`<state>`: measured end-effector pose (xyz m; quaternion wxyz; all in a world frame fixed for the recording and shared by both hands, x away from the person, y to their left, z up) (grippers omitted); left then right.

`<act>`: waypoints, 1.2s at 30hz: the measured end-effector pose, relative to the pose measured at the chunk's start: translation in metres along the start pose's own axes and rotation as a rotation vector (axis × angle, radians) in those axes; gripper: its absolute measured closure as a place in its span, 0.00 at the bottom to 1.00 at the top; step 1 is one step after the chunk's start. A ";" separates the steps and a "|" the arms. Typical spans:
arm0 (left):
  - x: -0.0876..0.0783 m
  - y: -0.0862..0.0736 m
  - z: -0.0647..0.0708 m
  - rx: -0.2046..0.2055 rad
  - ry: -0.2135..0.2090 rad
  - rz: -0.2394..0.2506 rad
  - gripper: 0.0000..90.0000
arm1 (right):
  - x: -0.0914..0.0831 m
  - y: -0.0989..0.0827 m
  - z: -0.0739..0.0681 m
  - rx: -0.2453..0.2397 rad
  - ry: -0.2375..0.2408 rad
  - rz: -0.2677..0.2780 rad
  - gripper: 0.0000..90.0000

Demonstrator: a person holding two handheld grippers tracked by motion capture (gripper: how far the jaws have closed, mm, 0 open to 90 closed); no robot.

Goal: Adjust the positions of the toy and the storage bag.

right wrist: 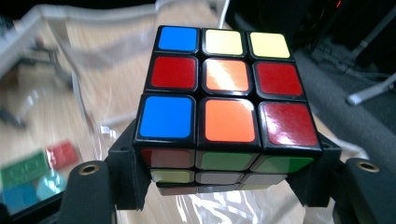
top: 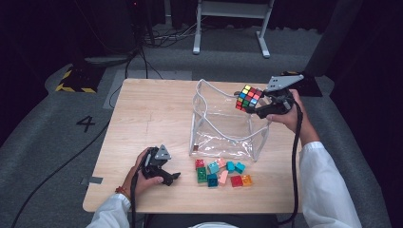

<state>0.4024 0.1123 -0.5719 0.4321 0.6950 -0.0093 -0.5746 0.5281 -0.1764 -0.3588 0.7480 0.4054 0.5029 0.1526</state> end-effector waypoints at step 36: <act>0.000 0.000 0.000 -0.009 0.005 -0.005 0.00 | 0.015 -0.038 -0.004 -0.106 0.027 -0.464 0.38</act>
Point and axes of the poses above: each handheld gripper's, and its own axes: x roughly forward along the jaws, y roughly out of its top, z roughly to its right, the point moved 9 cm from there along x, roughly forward along the jaws, and after that the axes turned 3 degrees about -z, right-handed, at the moved point
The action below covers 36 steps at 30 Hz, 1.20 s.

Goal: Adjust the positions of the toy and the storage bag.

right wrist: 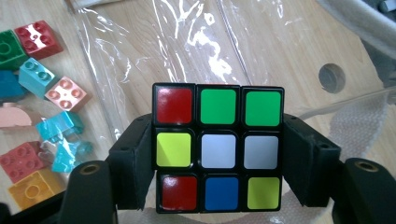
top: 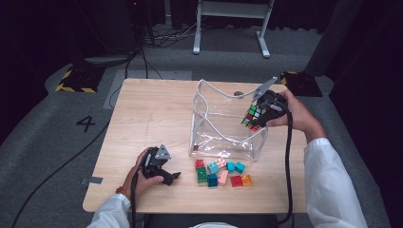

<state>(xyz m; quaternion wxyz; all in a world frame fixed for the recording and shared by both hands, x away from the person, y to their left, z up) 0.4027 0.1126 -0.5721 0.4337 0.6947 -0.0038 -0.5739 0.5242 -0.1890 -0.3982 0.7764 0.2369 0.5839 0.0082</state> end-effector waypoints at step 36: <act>0.001 0.001 -0.001 0.000 0.004 0.006 0.00 | -0.080 -0.060 -0.019 0.202 -0.215 0.509 0.29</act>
Point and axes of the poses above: each handheld gripper's, and its own axes: x roughly forward along the jaws, y roughly out of its top, z roughly to its right, the point moved 9 cm from there along x, roughly forward along the jaws, and after that the axes turned 3 degrees about -z, right-handed, at the moved point
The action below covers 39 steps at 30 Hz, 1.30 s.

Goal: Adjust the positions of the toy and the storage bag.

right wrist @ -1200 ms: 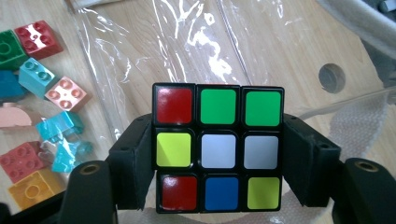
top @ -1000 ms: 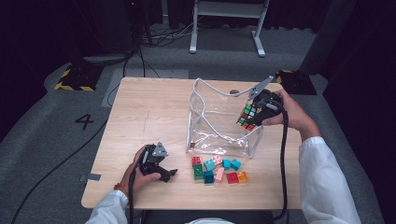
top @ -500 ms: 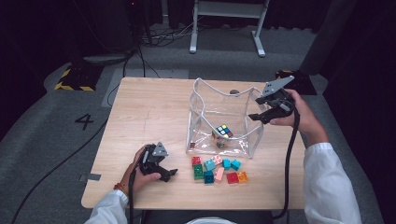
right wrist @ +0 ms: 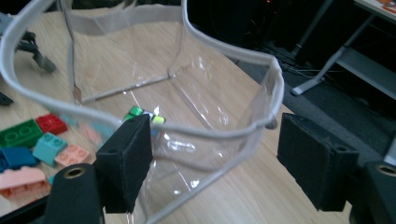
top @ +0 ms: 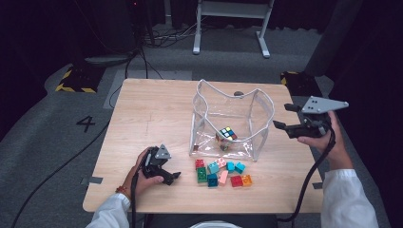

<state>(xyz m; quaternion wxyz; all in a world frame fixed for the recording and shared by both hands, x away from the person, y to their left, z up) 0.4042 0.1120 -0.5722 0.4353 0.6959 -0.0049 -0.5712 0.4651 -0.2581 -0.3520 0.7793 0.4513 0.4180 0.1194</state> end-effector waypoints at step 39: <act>-0.001 0.000 -0.001 0.003 0.011 -0.002 0.00 | 0.044 -0.212 -0.063 0.257 0.071 -0.216 0.27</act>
Point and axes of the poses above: each handheld gripper's, and its own axes: x roughly forward along the jaws, y roughly out of its top, z roughly to its right, the point moved 9 cm from there along x, roughly forward along the jaws, and after that the axes turned 3 degrees about -z, right-handed, at the moved point
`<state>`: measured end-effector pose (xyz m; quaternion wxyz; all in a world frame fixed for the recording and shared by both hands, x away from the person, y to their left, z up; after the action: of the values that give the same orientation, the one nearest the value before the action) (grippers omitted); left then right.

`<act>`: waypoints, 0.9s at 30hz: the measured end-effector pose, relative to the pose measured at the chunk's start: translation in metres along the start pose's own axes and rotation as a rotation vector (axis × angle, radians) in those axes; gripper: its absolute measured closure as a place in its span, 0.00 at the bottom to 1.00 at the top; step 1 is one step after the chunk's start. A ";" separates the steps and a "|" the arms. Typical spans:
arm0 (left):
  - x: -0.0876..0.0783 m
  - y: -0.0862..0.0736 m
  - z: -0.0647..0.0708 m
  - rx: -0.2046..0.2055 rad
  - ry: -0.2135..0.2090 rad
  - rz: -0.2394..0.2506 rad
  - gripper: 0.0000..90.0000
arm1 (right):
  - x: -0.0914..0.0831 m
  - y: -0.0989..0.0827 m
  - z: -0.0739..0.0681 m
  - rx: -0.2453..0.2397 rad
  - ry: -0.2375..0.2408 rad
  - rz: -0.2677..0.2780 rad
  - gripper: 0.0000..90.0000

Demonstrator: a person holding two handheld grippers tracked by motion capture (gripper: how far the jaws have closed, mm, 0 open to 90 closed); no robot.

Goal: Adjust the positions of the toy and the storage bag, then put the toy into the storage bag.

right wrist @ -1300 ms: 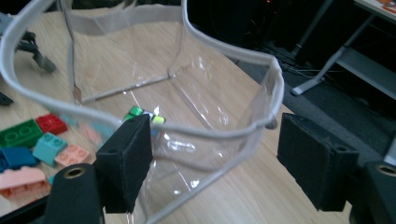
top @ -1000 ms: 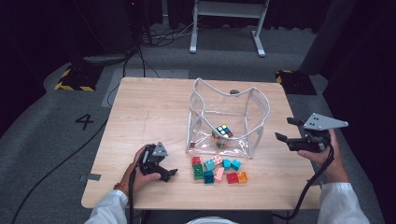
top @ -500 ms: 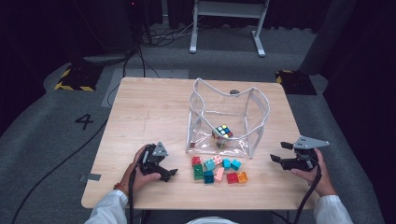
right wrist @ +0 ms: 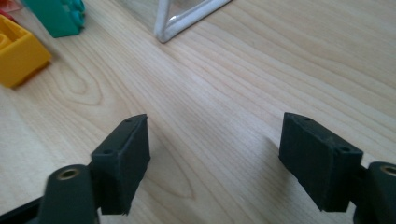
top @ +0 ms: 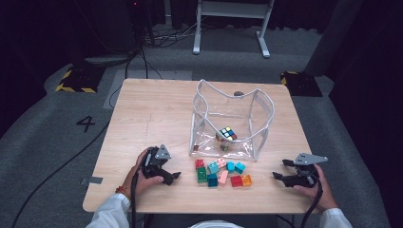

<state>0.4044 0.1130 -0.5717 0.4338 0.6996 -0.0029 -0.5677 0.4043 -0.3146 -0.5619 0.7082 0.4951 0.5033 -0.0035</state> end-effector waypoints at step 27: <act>0.001 0.000 0.001 0.002 -0.015 0.000 0.00 | 0.001 0.000 0.000 0.016 -0.023 0.026 0.26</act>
<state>0.4041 0.1122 -0.5721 0.4330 0.6959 -0.0065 -0.5729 0.4043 -0.3144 -0.5627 0.7099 0.5073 0.4886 -0.0038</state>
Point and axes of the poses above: each handheld gripper's, and its own axes: x roughly forward along the jaws, y roughly out of its top, z roughly to its right, the point moved 9 cm from there along x, roughly forward along the jaws, and after that the axes turned 3 degrees about -z, right-handed, at the moved point
